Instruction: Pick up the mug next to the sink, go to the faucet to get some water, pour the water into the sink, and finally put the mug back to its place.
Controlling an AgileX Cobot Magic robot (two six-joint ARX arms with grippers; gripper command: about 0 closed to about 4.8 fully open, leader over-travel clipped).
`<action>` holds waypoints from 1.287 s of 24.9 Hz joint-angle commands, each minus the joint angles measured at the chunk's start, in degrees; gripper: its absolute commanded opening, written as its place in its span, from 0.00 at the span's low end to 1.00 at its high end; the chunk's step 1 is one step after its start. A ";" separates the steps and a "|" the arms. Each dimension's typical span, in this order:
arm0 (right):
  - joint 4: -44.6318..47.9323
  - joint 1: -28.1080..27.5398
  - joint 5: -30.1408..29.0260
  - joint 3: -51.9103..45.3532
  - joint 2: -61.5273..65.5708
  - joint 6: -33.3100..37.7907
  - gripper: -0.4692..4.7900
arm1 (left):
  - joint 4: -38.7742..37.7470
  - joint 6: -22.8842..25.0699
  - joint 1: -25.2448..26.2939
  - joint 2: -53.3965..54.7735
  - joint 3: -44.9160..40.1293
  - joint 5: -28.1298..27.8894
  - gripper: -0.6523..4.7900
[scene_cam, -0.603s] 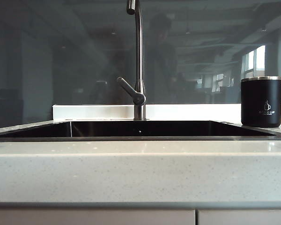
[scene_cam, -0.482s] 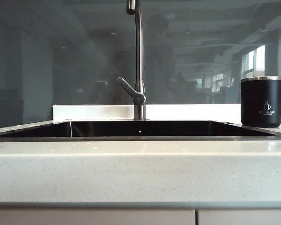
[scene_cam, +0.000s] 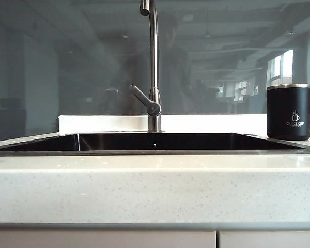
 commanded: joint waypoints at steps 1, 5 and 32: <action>7.41 -0.13 8.35 -0.17 0.20 0.57 0.08 | 2.99 -1.53 0.09 0.00 0.20 0.00 0.12; 16.15 -1.18 7.80 -0.07 8.35 0.04 0.09 | 3.37 -2.60 0.09 0.00 0.17 0.00 0.12; 68.28 -14.47 -18.82 31.74 101.09 -5.92 0.37 | 3.34 -2.58 0.09 0.00 0.20 -0.11 0.12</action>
